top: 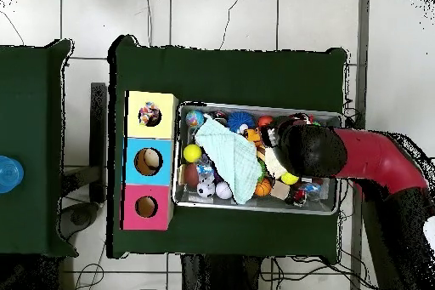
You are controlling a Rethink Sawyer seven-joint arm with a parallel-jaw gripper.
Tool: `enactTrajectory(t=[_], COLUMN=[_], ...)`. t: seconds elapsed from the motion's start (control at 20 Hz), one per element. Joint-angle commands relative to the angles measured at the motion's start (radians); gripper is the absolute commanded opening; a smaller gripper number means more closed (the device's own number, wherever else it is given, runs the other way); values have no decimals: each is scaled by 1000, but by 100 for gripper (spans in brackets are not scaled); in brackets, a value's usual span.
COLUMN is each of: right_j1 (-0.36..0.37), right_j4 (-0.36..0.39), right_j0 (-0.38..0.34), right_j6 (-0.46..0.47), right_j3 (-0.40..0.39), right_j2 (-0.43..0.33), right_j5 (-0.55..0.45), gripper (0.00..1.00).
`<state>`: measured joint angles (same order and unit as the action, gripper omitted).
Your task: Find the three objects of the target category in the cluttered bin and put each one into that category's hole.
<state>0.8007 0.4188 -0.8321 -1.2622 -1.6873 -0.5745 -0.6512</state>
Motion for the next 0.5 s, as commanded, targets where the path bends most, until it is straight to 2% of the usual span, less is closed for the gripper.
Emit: enactTrajectory(t=[0.05, 0.5], right_j1=[-17, -16], right_j4=[92, 131], right_j0=[-106, -138], right_j6=[412, 398], right_j3=[-22, -31], right_j2=[-157, -208], right_j5=[-110, -129], gripper=[100, 100])
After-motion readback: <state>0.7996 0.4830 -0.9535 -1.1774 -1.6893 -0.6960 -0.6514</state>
